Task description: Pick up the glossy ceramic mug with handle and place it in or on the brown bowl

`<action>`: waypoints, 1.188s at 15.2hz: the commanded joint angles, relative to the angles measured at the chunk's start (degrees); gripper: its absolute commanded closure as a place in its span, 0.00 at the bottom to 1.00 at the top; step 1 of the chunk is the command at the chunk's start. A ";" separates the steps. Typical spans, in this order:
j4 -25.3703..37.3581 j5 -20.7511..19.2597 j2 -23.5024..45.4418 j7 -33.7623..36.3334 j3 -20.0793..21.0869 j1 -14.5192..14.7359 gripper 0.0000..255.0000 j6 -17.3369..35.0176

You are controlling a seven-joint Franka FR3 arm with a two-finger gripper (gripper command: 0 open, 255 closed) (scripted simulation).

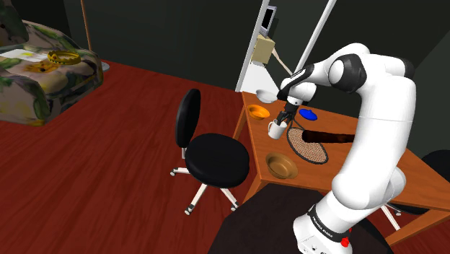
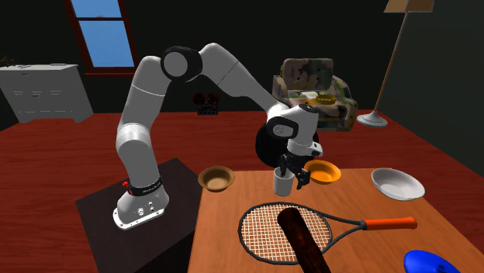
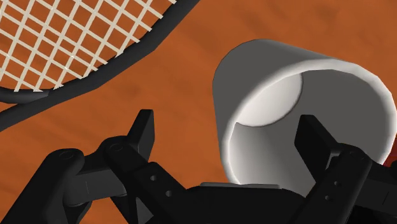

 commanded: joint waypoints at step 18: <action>0.02 -0.10 -0.19 -0.02 -0.09 -0.02 1.00 -0.17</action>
